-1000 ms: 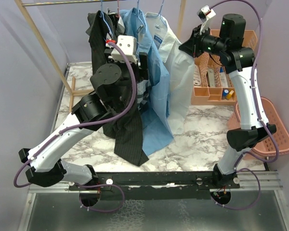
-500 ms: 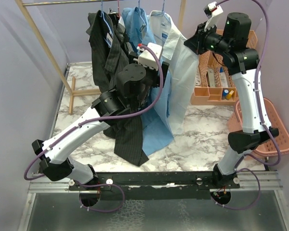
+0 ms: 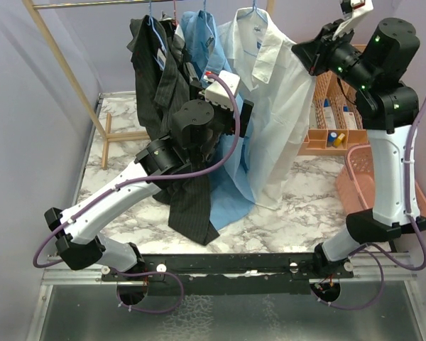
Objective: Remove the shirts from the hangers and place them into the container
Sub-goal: Pick up the hanger from the clothesline.
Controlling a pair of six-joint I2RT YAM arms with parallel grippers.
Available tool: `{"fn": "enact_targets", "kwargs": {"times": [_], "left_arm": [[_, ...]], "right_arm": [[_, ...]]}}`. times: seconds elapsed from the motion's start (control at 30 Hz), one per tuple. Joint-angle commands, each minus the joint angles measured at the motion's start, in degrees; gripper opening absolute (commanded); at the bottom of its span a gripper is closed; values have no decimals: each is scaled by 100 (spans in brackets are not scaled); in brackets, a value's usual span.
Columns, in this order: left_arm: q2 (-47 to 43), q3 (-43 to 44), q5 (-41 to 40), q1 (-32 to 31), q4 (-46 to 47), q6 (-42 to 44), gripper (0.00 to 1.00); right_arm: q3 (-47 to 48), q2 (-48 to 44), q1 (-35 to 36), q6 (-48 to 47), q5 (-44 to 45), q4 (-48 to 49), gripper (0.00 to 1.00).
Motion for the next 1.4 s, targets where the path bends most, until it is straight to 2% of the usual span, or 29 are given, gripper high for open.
{"fn": "enact_targets", "kwargs": {"times": [0.0, 0.17, 0.4, 0.57, 0.7, 0.97, 1.37], "left_arm": [[-179, -16, 228, 0, 249, 5, 94], [-207, -25, 286, 0, 289, 58, 94], [-97, -46, 492, -2, 389, 175, 93], [66, -101, 739, -3, 521, 204, 93], [226, -73, 898, -3, 646, 204, 92], [301, -98, 951, -3, 988, 230, 89], [432, 43, 685, -2, 1015, 506, 88]], "right_arm": [[-25, -439, 26, 18, 203, 415, 1], [-713, -1212, 31, -188, 305, 357, 1], [-2620, -2758, 9, -302, 573, 438, 1], [-3131, -3437, -163, -331, 891, 207, 1], [-3223, -3635, -263, -169, 768, 141, 1], [-2645, -3646, -387, 167, 66, -99, 1], [-2256, -3835, -390, 206, -587, -70, 1]]}}
